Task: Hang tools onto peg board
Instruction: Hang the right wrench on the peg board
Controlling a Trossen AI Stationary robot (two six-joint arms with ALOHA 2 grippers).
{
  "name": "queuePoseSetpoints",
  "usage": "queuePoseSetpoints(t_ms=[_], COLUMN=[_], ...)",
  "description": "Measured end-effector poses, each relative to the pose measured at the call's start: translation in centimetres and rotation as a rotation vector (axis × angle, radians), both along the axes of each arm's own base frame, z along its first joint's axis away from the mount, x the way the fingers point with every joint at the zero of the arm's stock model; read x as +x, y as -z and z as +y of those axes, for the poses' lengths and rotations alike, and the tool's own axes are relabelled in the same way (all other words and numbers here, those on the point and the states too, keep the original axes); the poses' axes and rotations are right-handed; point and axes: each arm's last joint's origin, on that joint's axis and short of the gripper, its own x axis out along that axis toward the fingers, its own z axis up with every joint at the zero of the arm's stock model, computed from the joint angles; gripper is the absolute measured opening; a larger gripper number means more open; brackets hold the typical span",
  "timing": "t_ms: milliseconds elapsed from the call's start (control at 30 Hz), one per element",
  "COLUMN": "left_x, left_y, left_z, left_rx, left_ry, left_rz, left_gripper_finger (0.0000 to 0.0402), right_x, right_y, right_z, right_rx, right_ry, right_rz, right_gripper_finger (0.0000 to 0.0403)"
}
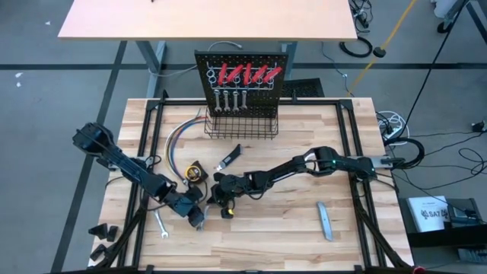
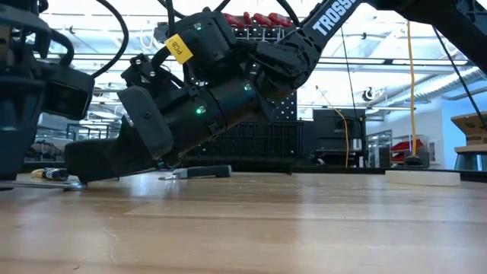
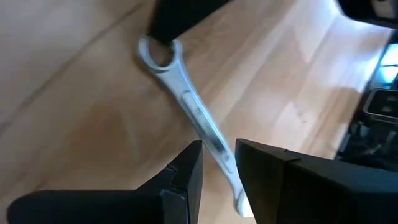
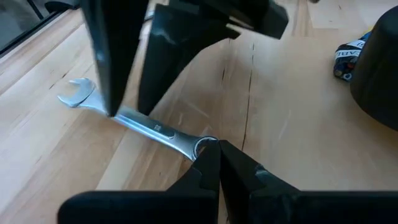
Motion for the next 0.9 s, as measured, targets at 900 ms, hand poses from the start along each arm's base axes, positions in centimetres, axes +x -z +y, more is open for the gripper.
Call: queuePoseSetpoints(t_ms=[900], left_x=[0.6], left_y=[1.8], left_z=[0.1], left_rx=[0.013], left_ry=[-0.063], left_rz=[0.062], left_gripper_finger=[0.01], right_x=[-0.2], right_y=[0.3], right_z=[-0.1], right_rx=[0.013], right_ry=[0.047], right_rz=[0.044], right_gripper_finger=[0.0])
